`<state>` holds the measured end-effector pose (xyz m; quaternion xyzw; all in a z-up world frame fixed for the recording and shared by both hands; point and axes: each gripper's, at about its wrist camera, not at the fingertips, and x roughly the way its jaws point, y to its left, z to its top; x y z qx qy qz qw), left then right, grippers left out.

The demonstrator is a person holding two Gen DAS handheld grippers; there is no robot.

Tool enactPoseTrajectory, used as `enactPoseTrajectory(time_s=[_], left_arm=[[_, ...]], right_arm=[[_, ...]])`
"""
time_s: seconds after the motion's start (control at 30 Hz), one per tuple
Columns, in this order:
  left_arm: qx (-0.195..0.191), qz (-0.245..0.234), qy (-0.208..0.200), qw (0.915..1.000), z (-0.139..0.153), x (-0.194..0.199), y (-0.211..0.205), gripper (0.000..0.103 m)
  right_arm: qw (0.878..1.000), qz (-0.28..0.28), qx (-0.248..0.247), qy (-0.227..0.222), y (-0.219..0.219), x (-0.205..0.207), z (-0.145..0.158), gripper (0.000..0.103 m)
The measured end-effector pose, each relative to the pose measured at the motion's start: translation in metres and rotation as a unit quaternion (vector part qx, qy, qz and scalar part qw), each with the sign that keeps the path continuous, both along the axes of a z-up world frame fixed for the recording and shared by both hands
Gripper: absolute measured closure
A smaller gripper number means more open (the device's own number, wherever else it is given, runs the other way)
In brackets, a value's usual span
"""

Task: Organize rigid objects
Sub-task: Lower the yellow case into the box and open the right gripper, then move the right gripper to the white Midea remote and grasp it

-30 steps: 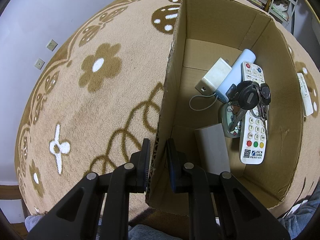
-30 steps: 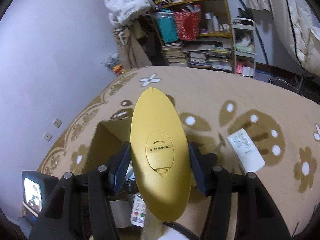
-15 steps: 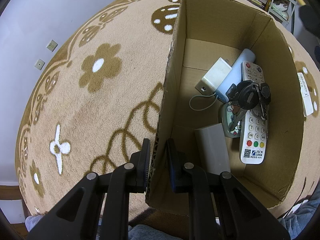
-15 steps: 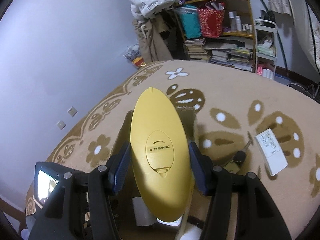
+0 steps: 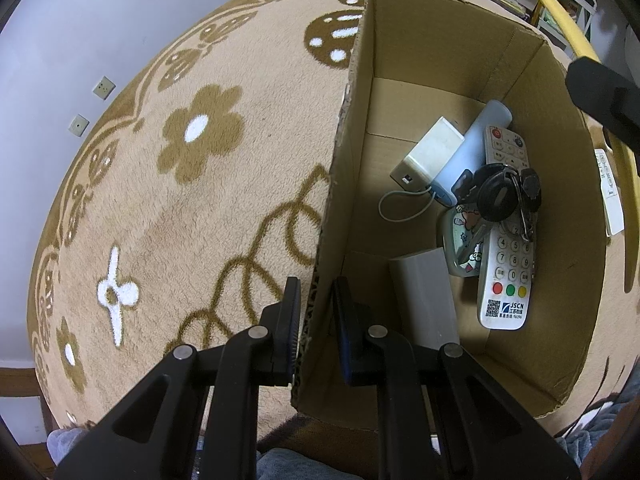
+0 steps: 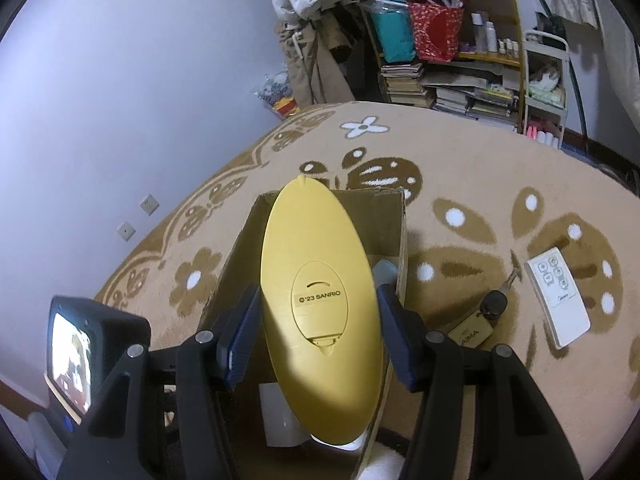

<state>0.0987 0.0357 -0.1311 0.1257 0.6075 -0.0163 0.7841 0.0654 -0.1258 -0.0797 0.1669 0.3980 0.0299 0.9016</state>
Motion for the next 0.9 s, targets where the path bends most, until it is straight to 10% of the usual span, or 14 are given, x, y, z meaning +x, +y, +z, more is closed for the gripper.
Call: enactPoseTrajectory(time_s=[0.57,0.9], left_arm=[[0.000,-0.001,0.000,1.0000,-0.001,-0.001,-0.001,0.088],[0.000,-0.001,0.000,1.0000,-0.001,-0.001,-0.001,0.088]], right_arm=[[1.000,-0.002,0.008,0.028,-0.001,0.004,-0.006,0.040],[0.999,-0.022,-0.025,-0.014,-0.024,0.001,0.023,0.008]])
